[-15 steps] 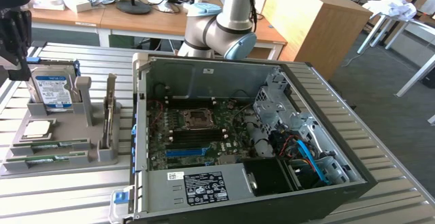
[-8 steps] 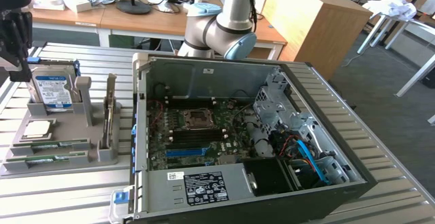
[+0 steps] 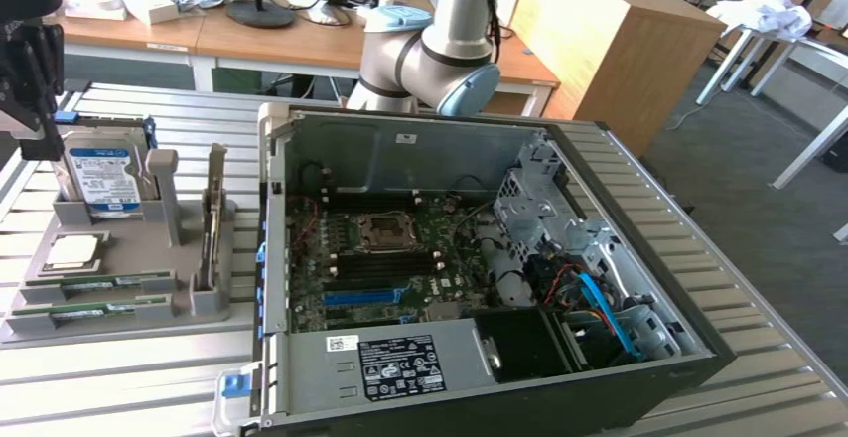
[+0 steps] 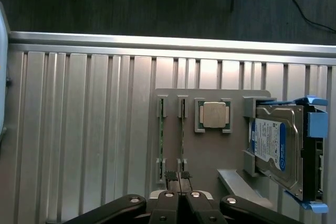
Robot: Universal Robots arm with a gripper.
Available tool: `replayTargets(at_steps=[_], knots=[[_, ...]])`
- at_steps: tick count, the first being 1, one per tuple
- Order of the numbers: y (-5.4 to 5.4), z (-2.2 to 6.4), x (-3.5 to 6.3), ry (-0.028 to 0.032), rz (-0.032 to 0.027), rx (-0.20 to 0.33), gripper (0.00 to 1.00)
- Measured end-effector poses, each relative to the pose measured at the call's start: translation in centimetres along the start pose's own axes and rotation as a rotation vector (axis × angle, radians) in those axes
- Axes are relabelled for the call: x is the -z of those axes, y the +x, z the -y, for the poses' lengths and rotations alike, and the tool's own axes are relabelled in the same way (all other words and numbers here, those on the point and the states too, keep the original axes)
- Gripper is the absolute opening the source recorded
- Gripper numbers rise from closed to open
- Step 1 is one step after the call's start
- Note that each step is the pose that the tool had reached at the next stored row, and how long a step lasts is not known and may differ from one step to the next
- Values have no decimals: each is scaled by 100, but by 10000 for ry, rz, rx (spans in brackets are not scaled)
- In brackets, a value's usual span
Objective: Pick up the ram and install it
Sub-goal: 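Pick up the ram and move it above insertion slot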
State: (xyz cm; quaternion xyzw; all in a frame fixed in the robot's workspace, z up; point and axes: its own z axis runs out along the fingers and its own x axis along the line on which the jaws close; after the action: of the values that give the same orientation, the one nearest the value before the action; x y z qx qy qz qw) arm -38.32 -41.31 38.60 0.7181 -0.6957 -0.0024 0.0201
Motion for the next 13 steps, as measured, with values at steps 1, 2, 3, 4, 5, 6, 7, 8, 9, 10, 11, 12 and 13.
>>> replayTargets(at_steps=[1, 2, 3, 4, 5, 6, 7, 8, 9, 10, 11, 12, 13], knots=[[0, 0, -1, 4, 0, 16, 10], [0, 0, -2, 11, -1, 34, 10], [0, 0, -2, 19, -2, 52, 10], [0, 0, -2, 19, -1, 60, 10], [0, 0, -2, 20, -2, 61, 10], [0, 0, -3, 20, -2, 61, 10], [0, 0, -2, 20, -2, 61, 10], [0, 0, -2, 20, -2, 61, 10], [0, 0, -2, 20, -2, 62, 10], [0, 0, -2, 20, -2, 62, 10], [0, 0, -2, 21, -2, 61, 10], [0, 0, -2, 20, -2, 62, 11], [0, 0, -3, 20, -2, 62, 11]])
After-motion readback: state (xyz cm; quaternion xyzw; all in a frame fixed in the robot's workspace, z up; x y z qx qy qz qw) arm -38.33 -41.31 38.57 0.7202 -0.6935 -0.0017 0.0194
